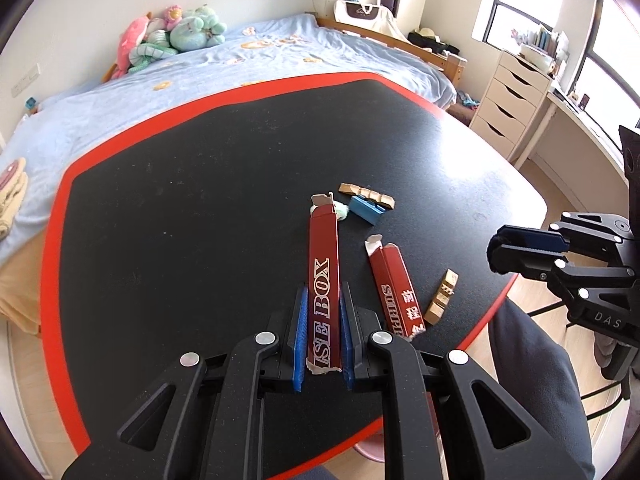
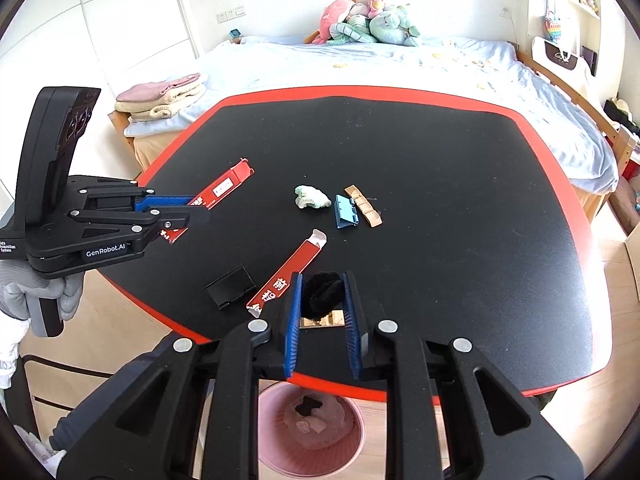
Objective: Collect trash
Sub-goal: 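Carry the red box and black clip over the wastebasket with both tools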
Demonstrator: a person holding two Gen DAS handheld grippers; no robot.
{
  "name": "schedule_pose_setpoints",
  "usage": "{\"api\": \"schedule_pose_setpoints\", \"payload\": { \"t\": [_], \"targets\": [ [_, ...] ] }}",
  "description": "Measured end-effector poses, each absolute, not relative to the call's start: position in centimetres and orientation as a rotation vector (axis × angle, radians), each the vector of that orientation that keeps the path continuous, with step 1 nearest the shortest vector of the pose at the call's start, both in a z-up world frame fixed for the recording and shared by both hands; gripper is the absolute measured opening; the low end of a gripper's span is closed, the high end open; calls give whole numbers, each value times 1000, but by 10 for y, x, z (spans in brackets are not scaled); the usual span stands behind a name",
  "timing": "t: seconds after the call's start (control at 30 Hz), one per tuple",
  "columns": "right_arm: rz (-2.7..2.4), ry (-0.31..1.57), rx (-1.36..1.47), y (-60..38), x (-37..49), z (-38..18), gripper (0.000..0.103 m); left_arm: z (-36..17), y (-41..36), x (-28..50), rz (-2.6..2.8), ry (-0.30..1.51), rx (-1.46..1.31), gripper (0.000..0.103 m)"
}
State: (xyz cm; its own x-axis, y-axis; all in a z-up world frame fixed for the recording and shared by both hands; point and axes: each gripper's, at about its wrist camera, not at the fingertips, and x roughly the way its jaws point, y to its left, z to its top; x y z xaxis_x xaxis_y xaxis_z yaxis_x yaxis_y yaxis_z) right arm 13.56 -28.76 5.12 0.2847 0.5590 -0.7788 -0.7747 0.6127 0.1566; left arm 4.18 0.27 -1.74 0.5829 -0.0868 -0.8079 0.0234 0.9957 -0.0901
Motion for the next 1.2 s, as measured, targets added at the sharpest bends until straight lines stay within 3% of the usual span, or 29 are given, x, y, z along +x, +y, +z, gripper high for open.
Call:
{"api": "schedule_pose_setpoints", "payload": {
  "t": [0.4, 1.2],
  "targets": [
    [915, 894, -267, -329, 91, 61, 19, -12, -34, -1, -190, 941, -40, 14],
    [919, 1020, -300, -362, 30, 9, 20, -63, -91, -41, -357, 1077, 8, 14]
  ]
}}
